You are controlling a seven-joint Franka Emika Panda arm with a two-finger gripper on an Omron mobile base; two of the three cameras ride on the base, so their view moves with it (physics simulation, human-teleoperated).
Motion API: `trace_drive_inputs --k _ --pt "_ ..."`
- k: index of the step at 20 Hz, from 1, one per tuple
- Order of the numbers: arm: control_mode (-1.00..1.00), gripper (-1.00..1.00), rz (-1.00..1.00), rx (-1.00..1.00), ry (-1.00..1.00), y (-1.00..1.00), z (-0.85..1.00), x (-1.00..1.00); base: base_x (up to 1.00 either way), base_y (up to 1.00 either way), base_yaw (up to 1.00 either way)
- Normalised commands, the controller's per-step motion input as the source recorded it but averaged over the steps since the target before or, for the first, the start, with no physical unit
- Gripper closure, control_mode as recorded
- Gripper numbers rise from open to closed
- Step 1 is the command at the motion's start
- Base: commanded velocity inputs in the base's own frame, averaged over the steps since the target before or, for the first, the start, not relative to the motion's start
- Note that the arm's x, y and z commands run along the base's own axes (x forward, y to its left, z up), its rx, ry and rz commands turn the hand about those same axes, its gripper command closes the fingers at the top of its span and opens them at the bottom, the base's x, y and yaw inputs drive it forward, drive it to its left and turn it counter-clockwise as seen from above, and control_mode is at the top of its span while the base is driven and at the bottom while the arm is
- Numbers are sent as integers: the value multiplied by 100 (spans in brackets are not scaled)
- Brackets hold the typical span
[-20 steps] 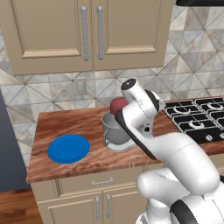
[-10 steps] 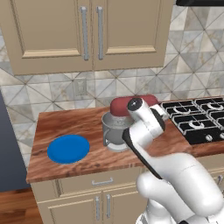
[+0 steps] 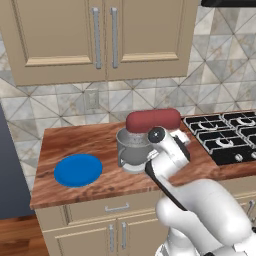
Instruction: Add butter and sugar cubes to the stand mixer bowl and then turn on the stand mixer to begin making frosting.
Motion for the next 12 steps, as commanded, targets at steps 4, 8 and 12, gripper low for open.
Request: trace_drive_inputs --k 4,8,12 --pt "-100 -100 0 0 0 0 -9 42 0 0 0" --pt "-100 -100 0 0 0 0 -6 39 0 0 0" --pt "-100 -100 0 0 0 0 -13 34 0 0 0"
